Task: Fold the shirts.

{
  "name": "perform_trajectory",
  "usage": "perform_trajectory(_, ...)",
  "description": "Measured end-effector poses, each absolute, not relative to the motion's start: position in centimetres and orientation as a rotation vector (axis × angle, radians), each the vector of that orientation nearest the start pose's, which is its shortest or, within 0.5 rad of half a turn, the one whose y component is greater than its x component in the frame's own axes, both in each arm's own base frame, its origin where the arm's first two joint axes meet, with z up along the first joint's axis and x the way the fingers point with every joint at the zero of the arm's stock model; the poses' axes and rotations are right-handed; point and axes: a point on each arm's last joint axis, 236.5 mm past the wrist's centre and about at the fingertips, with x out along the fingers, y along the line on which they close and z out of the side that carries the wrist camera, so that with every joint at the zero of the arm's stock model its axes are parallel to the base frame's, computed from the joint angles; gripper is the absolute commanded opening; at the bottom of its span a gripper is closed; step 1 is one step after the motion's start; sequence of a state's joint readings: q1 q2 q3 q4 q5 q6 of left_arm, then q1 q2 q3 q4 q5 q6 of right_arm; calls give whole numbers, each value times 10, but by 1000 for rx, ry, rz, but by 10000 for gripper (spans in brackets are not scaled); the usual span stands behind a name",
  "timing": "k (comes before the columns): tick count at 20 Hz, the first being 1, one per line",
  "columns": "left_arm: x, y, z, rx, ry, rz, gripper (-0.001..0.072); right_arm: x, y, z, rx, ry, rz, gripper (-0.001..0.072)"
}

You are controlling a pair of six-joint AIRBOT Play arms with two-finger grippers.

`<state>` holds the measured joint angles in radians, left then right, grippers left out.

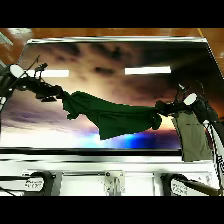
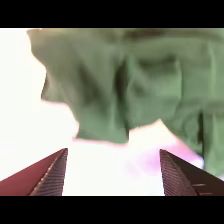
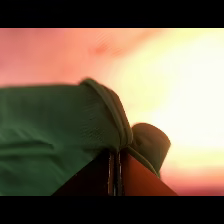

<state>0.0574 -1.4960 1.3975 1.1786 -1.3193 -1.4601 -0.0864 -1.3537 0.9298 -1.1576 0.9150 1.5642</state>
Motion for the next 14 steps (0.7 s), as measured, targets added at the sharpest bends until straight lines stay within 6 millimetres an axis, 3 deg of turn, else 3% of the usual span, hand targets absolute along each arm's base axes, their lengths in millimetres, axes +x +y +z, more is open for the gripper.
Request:
perform_trajectory(4,365,-83,-7,-446,1446,-309,665,365,43,-72,454,1347,56,60)
perform_trajectory(7,339,-125,-33,-613,1470,-372,664,361,43,-73,446,1362,61,60)
perform_trajectory(14,337,-207,-90,-799,1425,-354,660,361,43,-74,436,1363,63,60)
